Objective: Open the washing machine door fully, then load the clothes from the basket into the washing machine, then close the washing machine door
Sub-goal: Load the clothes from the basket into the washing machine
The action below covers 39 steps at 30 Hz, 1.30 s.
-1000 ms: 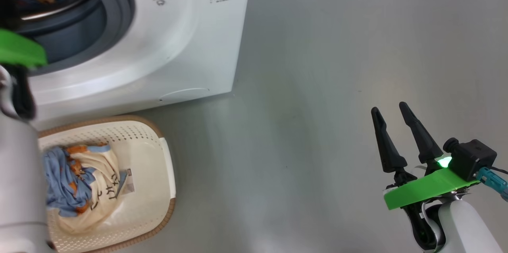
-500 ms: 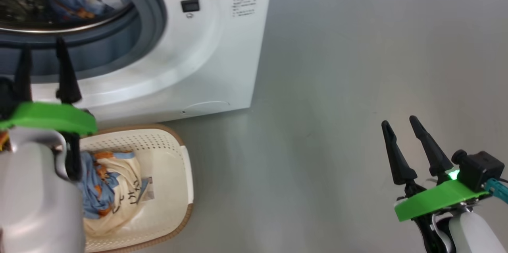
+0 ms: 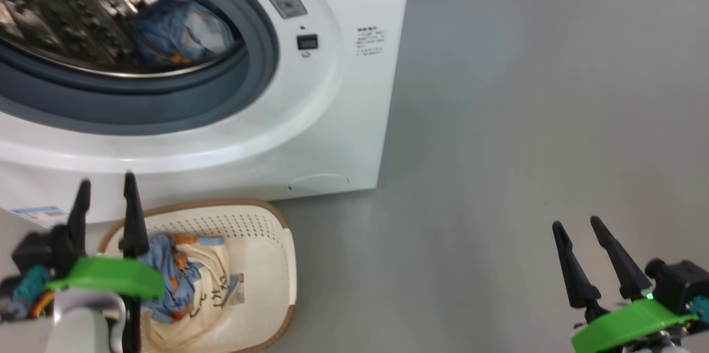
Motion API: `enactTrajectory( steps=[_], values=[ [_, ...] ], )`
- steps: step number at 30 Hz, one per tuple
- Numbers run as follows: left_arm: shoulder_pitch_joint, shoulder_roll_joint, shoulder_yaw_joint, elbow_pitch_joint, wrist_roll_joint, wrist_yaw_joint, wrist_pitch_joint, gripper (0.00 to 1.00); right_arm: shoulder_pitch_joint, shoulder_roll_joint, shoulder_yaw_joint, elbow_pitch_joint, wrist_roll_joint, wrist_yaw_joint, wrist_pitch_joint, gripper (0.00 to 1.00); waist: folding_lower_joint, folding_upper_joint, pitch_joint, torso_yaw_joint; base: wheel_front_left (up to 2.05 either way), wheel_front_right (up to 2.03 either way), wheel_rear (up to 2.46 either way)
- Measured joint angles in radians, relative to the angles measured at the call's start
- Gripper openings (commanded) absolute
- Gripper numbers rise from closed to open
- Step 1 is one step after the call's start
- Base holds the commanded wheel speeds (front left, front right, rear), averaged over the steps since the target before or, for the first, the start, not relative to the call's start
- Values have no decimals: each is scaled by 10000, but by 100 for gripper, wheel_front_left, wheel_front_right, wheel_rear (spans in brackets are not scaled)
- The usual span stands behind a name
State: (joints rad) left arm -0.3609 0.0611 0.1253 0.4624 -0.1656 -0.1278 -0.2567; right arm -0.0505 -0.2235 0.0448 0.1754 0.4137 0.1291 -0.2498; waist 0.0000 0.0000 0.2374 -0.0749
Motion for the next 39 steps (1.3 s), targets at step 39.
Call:
enactTrajectory(
  steps=[39],
  values=[
    [4000,-125,359,-2644,-211,0,0,100,1004,-155,-282,-23,21,0,0,100,0,0,-1152,187,0,0,0]
  ],
)
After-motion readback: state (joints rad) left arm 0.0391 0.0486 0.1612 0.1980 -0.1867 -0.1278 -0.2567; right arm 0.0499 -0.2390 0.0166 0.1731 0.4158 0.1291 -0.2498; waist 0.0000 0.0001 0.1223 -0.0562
